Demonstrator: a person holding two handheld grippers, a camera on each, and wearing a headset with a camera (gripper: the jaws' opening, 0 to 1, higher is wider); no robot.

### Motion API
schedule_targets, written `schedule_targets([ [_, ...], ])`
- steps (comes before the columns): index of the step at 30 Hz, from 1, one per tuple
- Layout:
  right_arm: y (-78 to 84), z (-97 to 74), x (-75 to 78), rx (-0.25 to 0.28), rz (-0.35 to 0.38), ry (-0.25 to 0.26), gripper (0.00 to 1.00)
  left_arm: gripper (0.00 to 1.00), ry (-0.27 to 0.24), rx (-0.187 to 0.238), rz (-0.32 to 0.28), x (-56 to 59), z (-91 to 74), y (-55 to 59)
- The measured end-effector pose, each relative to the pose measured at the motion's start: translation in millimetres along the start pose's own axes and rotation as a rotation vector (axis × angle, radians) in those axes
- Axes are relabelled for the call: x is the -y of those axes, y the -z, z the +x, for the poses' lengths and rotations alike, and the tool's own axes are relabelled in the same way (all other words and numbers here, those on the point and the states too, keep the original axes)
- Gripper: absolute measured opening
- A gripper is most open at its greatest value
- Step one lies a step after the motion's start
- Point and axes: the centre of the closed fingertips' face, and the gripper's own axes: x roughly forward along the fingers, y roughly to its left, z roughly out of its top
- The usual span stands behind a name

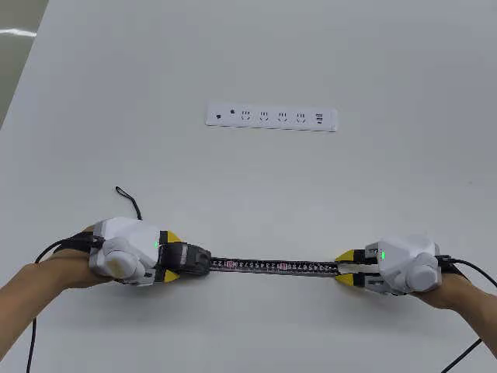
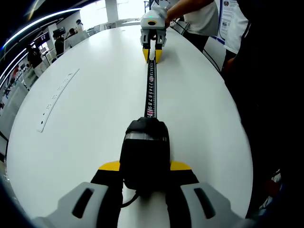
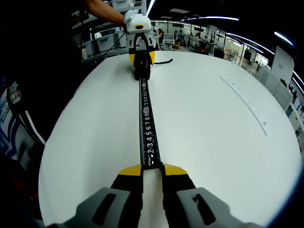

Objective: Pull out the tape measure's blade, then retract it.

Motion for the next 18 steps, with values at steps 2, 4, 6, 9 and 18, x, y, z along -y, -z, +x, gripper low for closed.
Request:
schedule_targets([
  [2,-0.1,-0.5,-0.3,-0.004,0.005,0.002,0.13,0.31,0.000,-0.001,0.006,0.0,0.1,-0.2],
  [4,-0.4,-0.1,-1.4,-0.009,0.000,0.000,0.13,0.31,0.001,-0.003,0.010,0.3,0.0,-0.6],
  [6,0.2,0.8,-2.9,-0.012,0.002,-0.003,0.15,0.31,-0.001,-0.006,0.026,-0.1,0.2,-0.4],
  [9,-3.4,2.1,-4.5,-0.006,-0.002,0.000,0.19,0.33,-0.005,-0.003,0.039,0.6,-0.2,-1.6],
  [18,-5.1,4.4,-6.7,-0.014,0.017,0.027,0.29,0.41,-0.038,0.037,0.003,-5.4,-8.5,-8.2],
])
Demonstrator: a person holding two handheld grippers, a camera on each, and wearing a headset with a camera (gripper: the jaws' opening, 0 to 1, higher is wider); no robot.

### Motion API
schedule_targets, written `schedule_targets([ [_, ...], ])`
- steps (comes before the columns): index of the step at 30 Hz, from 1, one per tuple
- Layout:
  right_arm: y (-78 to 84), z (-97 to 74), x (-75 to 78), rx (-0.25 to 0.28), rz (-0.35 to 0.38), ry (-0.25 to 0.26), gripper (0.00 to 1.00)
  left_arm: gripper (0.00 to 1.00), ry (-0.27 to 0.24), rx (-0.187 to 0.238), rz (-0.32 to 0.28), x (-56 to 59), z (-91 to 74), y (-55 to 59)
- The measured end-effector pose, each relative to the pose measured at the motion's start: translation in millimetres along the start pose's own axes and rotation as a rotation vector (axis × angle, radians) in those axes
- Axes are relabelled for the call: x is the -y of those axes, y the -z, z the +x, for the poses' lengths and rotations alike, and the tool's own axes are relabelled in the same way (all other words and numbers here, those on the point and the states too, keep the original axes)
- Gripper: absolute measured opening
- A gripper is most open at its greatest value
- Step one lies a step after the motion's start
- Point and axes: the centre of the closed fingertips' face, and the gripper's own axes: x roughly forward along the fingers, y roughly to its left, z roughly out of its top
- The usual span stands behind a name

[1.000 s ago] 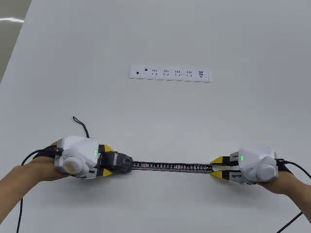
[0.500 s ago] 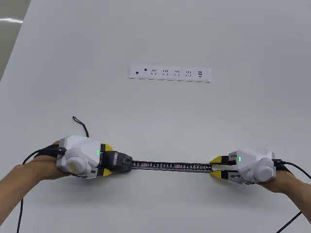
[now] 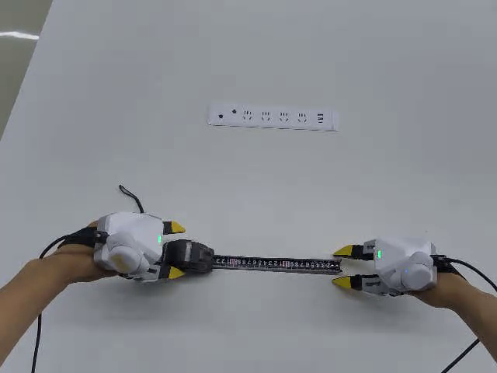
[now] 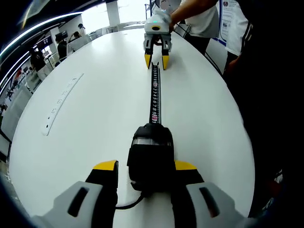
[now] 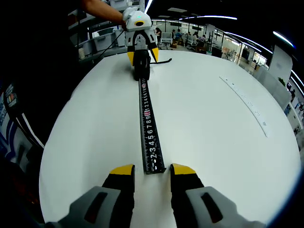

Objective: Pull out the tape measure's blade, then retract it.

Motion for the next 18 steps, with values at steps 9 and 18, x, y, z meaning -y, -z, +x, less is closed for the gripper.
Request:
schedule_targets([
  [9,0.6,-7.3,0.1,-0.003,0.062,0.058,0.38,0.44,-0.027,0.036,-0.072,2.1,-6.2,0.8],
  [18,-4.7,-20.3,-2.5,0.027,0.146,0.131,0.44,0.48,-0.076,0.074,-0.155,5.8,-14.4,7.0],
])
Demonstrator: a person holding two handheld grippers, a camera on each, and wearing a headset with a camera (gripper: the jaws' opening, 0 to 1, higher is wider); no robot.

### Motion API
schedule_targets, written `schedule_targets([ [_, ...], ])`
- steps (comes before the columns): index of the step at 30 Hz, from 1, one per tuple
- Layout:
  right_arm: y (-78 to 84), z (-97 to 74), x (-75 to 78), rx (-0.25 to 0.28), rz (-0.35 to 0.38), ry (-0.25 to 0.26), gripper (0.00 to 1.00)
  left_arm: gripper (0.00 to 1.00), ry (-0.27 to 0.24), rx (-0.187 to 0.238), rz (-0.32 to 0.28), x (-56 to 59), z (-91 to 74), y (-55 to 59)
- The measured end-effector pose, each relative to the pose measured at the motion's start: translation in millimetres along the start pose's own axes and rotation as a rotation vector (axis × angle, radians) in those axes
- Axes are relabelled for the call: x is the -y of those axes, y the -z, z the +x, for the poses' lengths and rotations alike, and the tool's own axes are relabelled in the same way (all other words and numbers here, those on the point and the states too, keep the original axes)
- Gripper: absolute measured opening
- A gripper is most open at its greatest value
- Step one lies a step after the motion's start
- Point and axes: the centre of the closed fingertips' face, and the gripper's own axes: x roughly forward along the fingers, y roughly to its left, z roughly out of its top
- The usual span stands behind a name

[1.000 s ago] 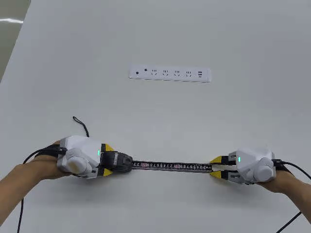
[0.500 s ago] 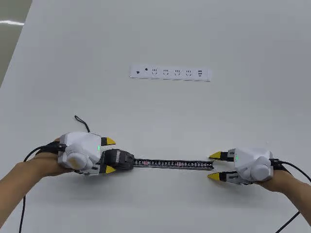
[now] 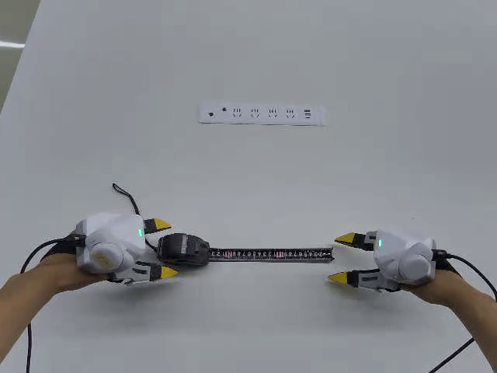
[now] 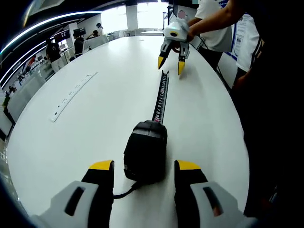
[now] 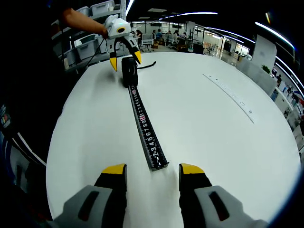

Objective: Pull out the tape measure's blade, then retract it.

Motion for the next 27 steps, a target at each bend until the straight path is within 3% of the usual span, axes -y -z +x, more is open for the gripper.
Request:
schedule_targets([
  [6,-0.5,-8.8,-4.2,0.016,0.074,0.049,0.50,0.53,-0.034,0.015,-0.052,3.2,-6.1,5.8],
  [13,-1.0,-21.2,-9.5,0.050,0.150,0.129,0.55,0.59,-0.067,0.048,-0.129,14.6,-13.9,6.7],
  [16,-2.6,-27.2,-10.2,0.076,0.209,0.170,0.58,0.60,-0.098,0.084,-0.171,16.9,-18.6,5.6],
  [22,-7.2,-34.7,-20.3,0.094,0.236,0.223,0.63,0.66,-0.180,0.118,-0.261,19.4,-28.6,7.8],
  [27,-12.5,-40.9,-30.5,0.111,0.270,0.256,0.67,0.73,-0.207,0.120,-0.287,28.7,-34.5,9.6],
])
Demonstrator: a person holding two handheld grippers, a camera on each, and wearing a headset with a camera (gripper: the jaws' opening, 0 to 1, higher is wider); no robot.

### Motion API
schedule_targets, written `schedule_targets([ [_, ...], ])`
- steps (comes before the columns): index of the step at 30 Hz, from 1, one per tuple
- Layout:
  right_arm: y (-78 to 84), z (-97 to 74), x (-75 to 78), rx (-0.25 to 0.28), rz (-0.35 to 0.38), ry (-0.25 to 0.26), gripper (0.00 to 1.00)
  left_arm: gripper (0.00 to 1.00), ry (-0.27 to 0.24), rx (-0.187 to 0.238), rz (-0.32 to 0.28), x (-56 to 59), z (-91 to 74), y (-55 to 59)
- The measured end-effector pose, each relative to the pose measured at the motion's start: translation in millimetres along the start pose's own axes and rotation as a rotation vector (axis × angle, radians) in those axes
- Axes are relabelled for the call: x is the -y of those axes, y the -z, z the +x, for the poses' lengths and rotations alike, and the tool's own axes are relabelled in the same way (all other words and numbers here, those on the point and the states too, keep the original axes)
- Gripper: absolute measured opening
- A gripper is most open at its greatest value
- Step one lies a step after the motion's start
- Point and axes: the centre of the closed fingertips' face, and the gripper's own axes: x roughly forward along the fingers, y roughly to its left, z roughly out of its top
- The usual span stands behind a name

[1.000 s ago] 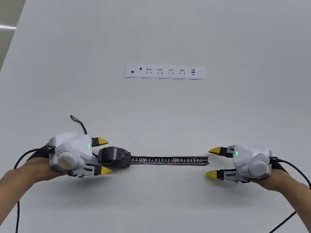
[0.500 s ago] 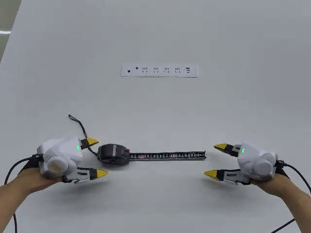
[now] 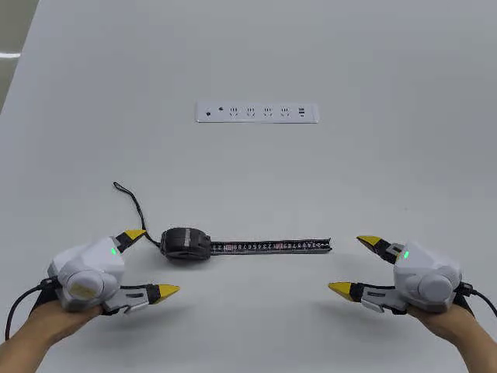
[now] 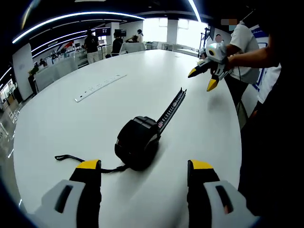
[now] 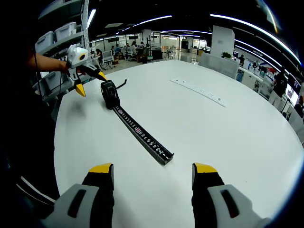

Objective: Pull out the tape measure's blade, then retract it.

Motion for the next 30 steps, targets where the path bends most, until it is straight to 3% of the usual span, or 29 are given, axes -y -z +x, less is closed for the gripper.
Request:
schedule_targets([
  [6,-6.9,-10.1,-11.2,0.042,0.055,0.044,0.73,0.77,-0.035,0.029,-0.049,8.2,-10.0,-1.3],
  [19,-8.0,-23.1,-33.8,0.074,0.110,0.124,0.82,0.91,-0.113,0.077,-0.113,27.9,-23.9,-4.0],
  [24,-7.9,-25.3,-40.1,0.081,0.140,0.136,0.85,0.96,-0.137,0.085,-0.141,31.1,-25.6,-2.9],
  [30,-9.8,-26.0,-46.5,0.090,0.162,0.144,0.89,0.99,-0.183,0.104,-0.166,27.3,-28.7,-5.6],
])
